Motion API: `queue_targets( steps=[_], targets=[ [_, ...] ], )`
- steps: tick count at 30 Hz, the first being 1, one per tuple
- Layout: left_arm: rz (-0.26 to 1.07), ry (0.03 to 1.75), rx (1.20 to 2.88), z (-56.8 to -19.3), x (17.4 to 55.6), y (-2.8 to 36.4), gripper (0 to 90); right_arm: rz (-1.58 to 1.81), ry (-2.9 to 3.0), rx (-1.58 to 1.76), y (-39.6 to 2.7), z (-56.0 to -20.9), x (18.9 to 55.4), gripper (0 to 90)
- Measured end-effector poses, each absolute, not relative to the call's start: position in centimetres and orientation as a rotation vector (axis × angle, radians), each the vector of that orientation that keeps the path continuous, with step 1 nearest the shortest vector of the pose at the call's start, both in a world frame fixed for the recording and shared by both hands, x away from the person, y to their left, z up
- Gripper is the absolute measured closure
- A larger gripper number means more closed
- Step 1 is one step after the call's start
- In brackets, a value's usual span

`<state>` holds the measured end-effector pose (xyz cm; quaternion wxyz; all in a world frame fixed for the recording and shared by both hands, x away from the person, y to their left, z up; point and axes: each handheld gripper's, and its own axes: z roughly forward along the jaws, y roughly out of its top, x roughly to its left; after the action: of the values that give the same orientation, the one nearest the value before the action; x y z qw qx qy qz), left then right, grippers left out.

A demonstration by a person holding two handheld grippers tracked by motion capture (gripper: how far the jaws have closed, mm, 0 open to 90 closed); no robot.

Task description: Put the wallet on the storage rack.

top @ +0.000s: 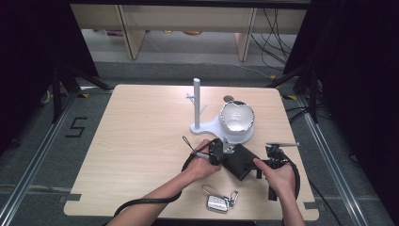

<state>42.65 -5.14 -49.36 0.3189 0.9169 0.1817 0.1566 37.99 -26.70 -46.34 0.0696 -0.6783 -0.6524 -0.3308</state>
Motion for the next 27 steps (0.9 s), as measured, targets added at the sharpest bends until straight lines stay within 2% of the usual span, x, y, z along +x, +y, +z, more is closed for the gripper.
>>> queue_targets(
  steps=[3,5,12,19,27],
  targets=[
    [0.362,0.500,2.376,-48.9,42.7,-4.3,81.1,-0.892,-1.997,-2.022,-26.5,-45.3,38.5,74.2],
    [0.349,0.502,2.361,-48.4,42.5,-3.5,80.7,-0.912,-1.999,-2.002,-26.4,-45.2,38.6,74.9],
    [0.364,0.479,2.314,-46.4,41.8,-0.9,77.8,-0.548,-2.431,-1.812,-25.9,-41.2,40.5,76.4],
    [0.327,0.448,2.288,-46.4,41.4,-1.7,76.0,-0.261,-2.629,-1.658,-23.4,-38.5,41.6,76.7],
    [0.320,0.431,2.283,-47.7,41.9,-3.6,74.7,-0.226,-2.695,-1.555,-22.1,-37.9,42.1,76.6]
  ],
)
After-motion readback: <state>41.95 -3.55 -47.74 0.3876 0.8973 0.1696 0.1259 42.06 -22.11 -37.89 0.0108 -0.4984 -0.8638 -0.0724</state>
